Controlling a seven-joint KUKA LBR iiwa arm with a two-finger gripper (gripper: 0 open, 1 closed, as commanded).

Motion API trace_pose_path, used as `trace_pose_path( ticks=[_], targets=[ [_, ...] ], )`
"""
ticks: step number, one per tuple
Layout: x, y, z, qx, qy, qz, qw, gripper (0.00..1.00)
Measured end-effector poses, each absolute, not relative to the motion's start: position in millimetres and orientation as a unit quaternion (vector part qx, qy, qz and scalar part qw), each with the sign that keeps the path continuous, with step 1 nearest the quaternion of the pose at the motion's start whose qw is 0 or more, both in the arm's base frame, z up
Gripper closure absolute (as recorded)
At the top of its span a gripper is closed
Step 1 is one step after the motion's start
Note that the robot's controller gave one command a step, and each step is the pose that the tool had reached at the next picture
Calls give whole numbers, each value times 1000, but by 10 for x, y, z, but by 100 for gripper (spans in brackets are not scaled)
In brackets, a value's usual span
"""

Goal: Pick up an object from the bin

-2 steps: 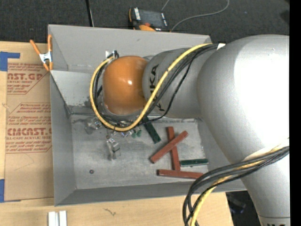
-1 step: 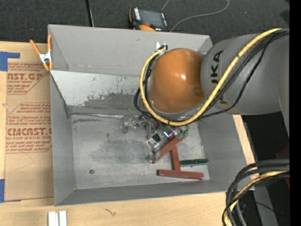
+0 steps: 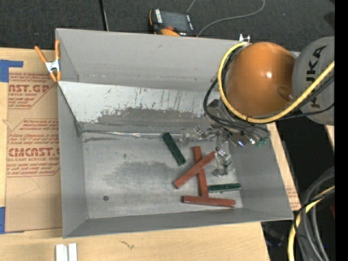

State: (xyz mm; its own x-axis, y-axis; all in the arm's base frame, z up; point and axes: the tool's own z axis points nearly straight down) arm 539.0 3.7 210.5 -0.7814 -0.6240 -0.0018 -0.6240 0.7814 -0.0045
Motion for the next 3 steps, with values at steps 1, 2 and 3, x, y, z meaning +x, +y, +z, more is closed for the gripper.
trace_pose_path(
  ticks=[1, 2, 3],
  targets=[
    [5245, -424, 691, -608, 794, 1, 0, 0],
    [5268, -397, 731, -608, 794, 1, 4, 100],
    [5230, -410, 2221, -617, 787, -2, 3, 100]
  ],
)
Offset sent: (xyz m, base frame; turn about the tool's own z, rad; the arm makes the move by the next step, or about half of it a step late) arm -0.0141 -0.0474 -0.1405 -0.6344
